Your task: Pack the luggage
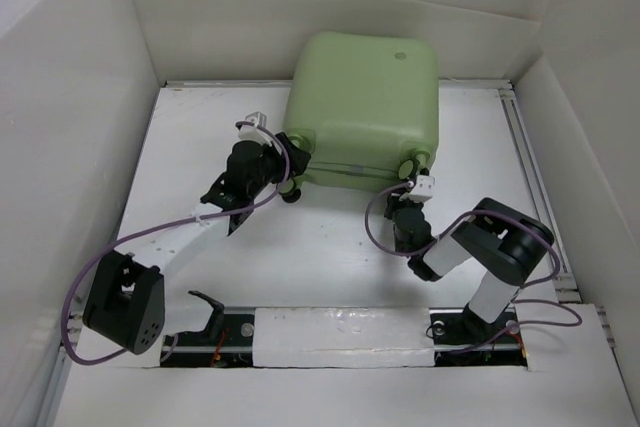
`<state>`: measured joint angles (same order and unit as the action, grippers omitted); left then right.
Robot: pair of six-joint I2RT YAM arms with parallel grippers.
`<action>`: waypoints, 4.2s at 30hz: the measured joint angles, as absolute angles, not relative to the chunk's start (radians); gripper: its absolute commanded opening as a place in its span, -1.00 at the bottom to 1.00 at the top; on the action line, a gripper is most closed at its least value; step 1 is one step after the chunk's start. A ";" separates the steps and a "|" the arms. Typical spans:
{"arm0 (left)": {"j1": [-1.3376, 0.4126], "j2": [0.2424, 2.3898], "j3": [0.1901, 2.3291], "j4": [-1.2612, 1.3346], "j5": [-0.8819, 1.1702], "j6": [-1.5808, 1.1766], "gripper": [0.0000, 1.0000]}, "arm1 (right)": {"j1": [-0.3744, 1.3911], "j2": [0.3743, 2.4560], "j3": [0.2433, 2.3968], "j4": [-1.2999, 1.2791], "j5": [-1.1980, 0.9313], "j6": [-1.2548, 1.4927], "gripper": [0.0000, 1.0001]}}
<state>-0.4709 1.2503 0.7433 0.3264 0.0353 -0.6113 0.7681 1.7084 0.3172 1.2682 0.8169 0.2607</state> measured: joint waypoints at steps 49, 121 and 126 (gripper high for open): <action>-0.484 1.047 0.723 0.336 0.111 -0.647 -0.79 | 0.857 0.772 0.125 0.369 0.819 0.941 0.27; -0.699 0.920 0.509 0.450 0.069 -0.506 0.08 | 0.243 1.621 0.466 1.106 0.228 0.602 0.15; -0.699 0.909 0.498 0.448 0.074 -0.506 -0.01 | 0.220 1.635 0.535 1.029 0.171 0.605 -0.04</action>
<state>-0.6991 0.9089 0.4976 0.4484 0.0738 -0.5064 0.2203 1.6348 0.5346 1.0290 0.1707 0.6048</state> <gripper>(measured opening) 0.516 0.514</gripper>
